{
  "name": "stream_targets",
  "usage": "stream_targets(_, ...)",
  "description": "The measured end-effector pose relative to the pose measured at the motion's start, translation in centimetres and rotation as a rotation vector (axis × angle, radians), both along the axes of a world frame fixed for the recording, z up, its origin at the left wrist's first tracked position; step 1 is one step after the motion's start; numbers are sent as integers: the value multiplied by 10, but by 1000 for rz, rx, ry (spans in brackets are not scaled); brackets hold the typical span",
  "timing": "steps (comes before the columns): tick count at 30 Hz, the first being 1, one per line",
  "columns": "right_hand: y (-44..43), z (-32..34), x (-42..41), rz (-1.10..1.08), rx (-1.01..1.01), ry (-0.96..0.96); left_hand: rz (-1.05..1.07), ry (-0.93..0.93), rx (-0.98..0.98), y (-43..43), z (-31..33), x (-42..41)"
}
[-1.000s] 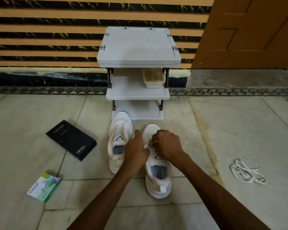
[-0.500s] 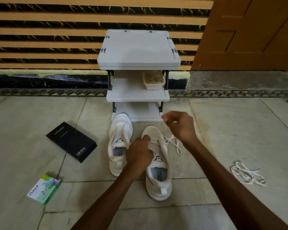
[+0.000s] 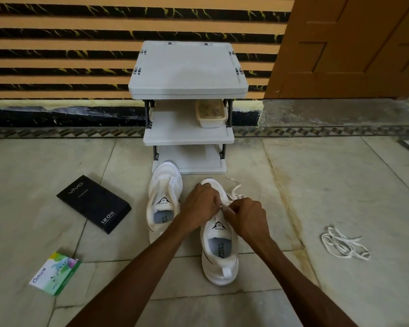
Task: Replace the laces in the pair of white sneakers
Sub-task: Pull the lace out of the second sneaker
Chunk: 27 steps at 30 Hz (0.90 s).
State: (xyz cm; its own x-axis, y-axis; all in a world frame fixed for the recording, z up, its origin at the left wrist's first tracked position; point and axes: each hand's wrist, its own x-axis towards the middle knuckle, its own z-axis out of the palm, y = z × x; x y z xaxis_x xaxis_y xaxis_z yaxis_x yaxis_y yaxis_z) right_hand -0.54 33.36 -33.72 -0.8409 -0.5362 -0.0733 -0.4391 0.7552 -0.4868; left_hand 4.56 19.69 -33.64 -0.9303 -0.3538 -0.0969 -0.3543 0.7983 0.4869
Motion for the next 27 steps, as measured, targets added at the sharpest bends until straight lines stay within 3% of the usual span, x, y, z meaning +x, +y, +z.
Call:
stream_targets(2,6,-7,3,-54,-73,-15,57,11,240,-2,3,-2)
stream_targets(5,12,-13,4,-121,-167,-32,362,132,984,-14,9,-1)
stream_targets(7,13,-14,3,-132,-180,-51,459,159,1240,-23,10,0)
stream_targets(8,12,-15,4,-134,-182,-61,437,123,1189,-26,11,0)
stream_targets(9,11,-15,5,-140,-186,-71,357,47,999,-28,13,1)
stream_targets(12,6,-17,10,-156,-190,-36,-28,-263,79,-26,10,-2)
stream_targets(13,5,-17,12,-150,-178,-12,-68,-224,16,-20,12,-4)
stream_targets(14,5,-17,13,-139,-164,3,-39,-108,135,-16,15,-5)
stream_targets(17,7,-17,14,-137,-158,20,381,463,1204,-17,25,-1)
stream_targets(18,9,-18,13,-149,-162,23,440,542,1454,-21,22,0)
stream_targets(19,12,-19,12,-160,-168,22,425,534,1534,-22,18,1)
stream_targets(20,13,-19,12,-166,-177,21,369,466,1441,-22,15,3)
stream_targets(21,14,-19,12,-168,-184,21,284,363,1203,-20,12,5)
stream_targets(24,11,-20,12,-162,-182,12,43,-6,239,-8,-3,8)
stream_targets(26,8,-21,14,-159,-173,6,-9,-95,-83,4,-5,4)
stream_targets(27,7,-21,13,-160,-172,6,-15,-49,-106,8,-3,0)
